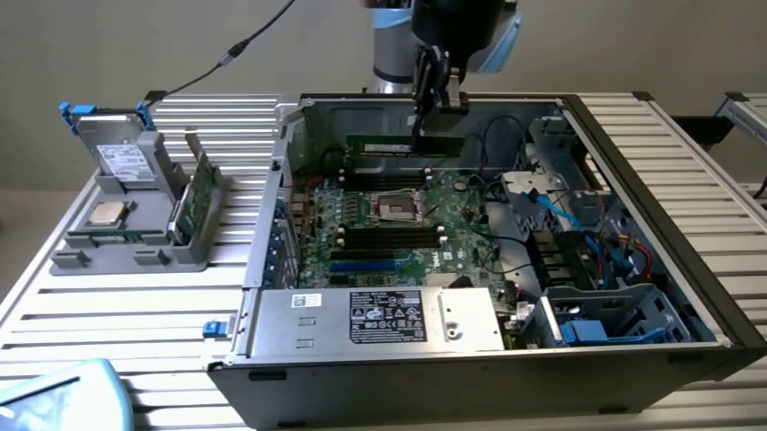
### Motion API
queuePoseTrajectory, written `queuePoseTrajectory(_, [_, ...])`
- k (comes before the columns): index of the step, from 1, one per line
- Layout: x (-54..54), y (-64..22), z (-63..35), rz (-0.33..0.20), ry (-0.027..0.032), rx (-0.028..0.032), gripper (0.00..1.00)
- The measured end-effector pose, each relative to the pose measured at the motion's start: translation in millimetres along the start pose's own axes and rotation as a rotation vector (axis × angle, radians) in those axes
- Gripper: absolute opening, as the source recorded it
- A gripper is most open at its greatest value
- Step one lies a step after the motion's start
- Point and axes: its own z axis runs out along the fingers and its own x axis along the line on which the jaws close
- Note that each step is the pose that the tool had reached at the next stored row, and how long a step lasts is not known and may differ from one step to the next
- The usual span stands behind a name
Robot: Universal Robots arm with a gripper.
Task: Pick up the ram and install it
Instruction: 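Pick up the ram and move it above insertion slot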
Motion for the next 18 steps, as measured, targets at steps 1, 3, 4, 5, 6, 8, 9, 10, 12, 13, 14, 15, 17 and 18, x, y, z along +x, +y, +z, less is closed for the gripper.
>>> queuePoseTrajectory(1, [-1.3, 1.0, 0.8, 0.000, 0.0005, 0.0041, 0.14])
queuePoseTrajectory(3, [-3.5, 3.3, 2.5, 0.000, 0.0014, 0.0123, 0.14])
queuePoseTrajectory(4, [-4.6, 4.5, 3.4, 0.000, 0.0019, 0.0161, 0.14])
queuePoseTrajectory(5, [-5.5, 5.9, 4.5, 0.000, 0.0023, 0.0190, 0.14])
queuePoseTrajectory(6, [-6.2, 7.3, 5.7, 0.001, 0.0027, 0.0211, 0.14])
queuePoseTrajectory(8, [-7.6, 10.3, 8.3, 0.001, 0.0033, 0.0250, 0.14])
queuePoseTrajectory(9, [-8.3, 11.9, 9.7, 0.001, 0.0036, 0.0267, 0.14])
queuePoseTrajectory(10, [-8.8, 13.2, 11.1, 0.002, 0.0040, 0.0281, 0.14])
queuePoseTrajectory(12, [-9.6, 13.8, 13.7, 0.004, 0.0045, 0.0296, 0.14])
queuePoseTrajectory(13, [-9.8, 13.6, 14.9, 0.006, 0.0049, 0.0297, 0.14])
queuePoseTrajectory(14, [-10.0, 13.4, 16.2, 0.010, 0.0052, 0.0298, 0.14])
queuePoseTrajectory(15, [-10.1, 13.3, 17.4, 0.014, 0.0054, 0.0298, 0.14])
queuePoseTrajectory(17, [-10.2, 13.0, 20.5, 0.026, 0.0045, 0.0296, 0.14])
queuePoseTrajectory(18, [-10.3, 12.8, 22.2, 0.033, 0.0037, 0.0296, 0.14])
